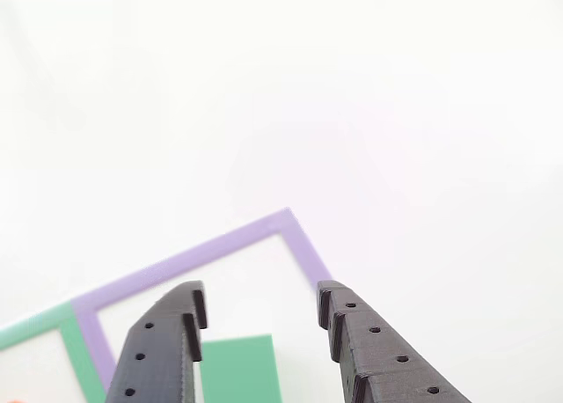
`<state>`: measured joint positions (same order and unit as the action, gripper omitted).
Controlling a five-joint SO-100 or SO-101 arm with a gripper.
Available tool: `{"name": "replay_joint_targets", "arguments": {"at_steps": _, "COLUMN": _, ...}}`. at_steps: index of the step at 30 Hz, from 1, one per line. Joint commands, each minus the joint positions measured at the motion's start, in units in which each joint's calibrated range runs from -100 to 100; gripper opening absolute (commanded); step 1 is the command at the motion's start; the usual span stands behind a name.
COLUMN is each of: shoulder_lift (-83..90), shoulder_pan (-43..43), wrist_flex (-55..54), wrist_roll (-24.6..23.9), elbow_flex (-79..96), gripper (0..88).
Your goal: Tower of hanoi
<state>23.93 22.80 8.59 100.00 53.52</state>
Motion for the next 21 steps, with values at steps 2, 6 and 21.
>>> {"name": "replay_joint_targets", "arguments": {"at_steps": 2, "shoulder_lift": 9.7, "shoulder_pan": -2.4, "wrist_flex": 37.4, "wrist_roll": 0.0, "elbow_flex": -18.3, "gripper": 2.8}}
{"name": "replay_joint_targets", "arguments": {"at_steps": 6, "shoulder_lift": 14.7, "shoulder_pan": -5.4, "wrist_flex": 54.4, "wrist_roll": 0.0, "elbow_flex": -26.1, "gripper": 0.1}}
{"name": "replay_joint_targets", "arguments": {"at_steps": 21, "shoulder_lift": 30.2, "shoulder_pan": -24.6, "wrist_flex": 79.3, "wrist_roll": 0.0, "elbow_flex": -33.5, "gripper": 0.2}}
